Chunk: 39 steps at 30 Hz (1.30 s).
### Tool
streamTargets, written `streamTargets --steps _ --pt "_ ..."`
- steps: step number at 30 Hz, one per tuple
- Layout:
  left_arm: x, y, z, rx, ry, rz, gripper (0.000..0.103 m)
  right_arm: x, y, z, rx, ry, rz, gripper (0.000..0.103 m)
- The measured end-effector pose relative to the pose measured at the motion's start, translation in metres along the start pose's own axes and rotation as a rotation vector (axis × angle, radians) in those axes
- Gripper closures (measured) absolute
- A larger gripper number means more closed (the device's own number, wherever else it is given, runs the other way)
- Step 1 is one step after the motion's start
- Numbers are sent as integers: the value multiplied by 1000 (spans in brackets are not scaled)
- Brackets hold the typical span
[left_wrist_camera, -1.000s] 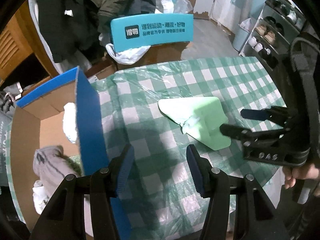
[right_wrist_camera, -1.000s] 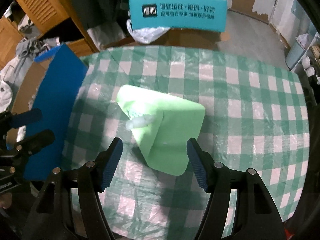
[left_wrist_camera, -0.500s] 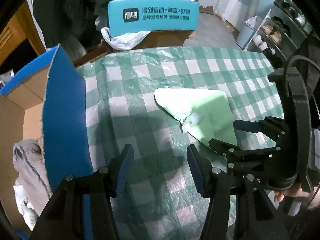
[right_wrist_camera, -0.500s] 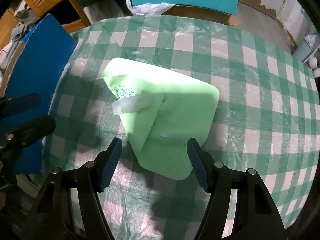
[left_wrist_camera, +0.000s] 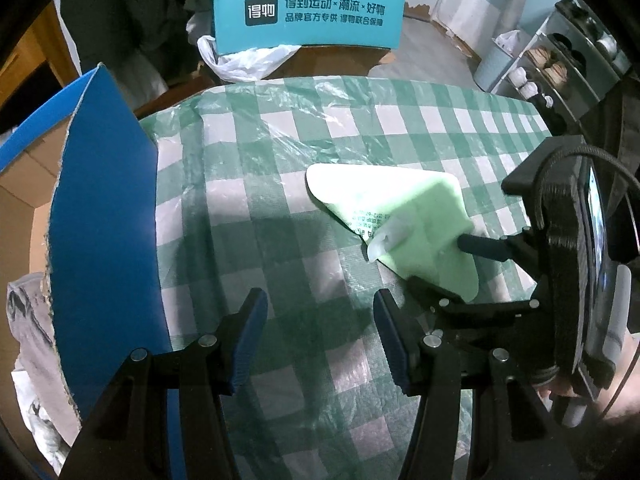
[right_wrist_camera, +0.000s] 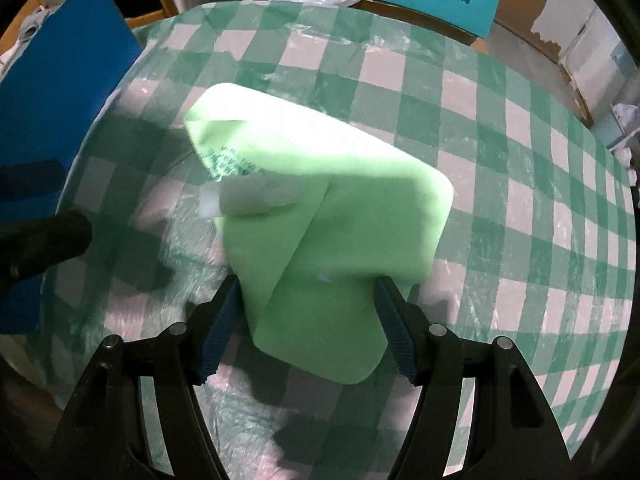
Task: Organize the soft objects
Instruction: 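Close the right gripper on the pale green cloth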
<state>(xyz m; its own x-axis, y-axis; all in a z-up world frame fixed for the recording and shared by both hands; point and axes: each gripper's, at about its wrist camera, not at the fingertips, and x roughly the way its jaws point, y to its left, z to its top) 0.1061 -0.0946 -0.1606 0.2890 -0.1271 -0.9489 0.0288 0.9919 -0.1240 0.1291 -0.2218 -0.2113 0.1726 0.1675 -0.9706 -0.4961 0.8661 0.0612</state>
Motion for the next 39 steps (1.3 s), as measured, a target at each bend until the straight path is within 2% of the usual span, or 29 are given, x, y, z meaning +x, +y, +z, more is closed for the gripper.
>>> streamTargets --steps 9,10,11,12,13,14,17,23,34,39 --pt "5 -1 1 -8 19 -9 46 1 -8 2 -5 -31 11 37" --pt "5 0 2 -7 18 -10 46 0 -10 1 -7 -37 11 42" --pt "5 0 2 -7 18 -10 46 0 -11 1 -6 -43 10 55" --pt "5 -1 2 -5 18 -10 46 -2 -12 1 -3 -51 8 64" --pt "5 -1 2 -5 18 -11 46 -4 -14 1 0 -55 5 80" --pt "5 -1 2 -5 19 -11 46 -4 -15 2 1 -53 2 91" --pt "6 -1 2 -5 22 -13 46 -4 -20 2 19 -53 13 98" --pt "2 -3 1 0 16 -17 46 -14 -17 -1 18 -68 54 99" --pt "-15 -12 -4 35 -16 -19 42 -79 -9 -10 24 -204 114 99" --pt "-20 -14 -6 39 -29 -15 42 -102 -12 -19 44 -218 116 99"
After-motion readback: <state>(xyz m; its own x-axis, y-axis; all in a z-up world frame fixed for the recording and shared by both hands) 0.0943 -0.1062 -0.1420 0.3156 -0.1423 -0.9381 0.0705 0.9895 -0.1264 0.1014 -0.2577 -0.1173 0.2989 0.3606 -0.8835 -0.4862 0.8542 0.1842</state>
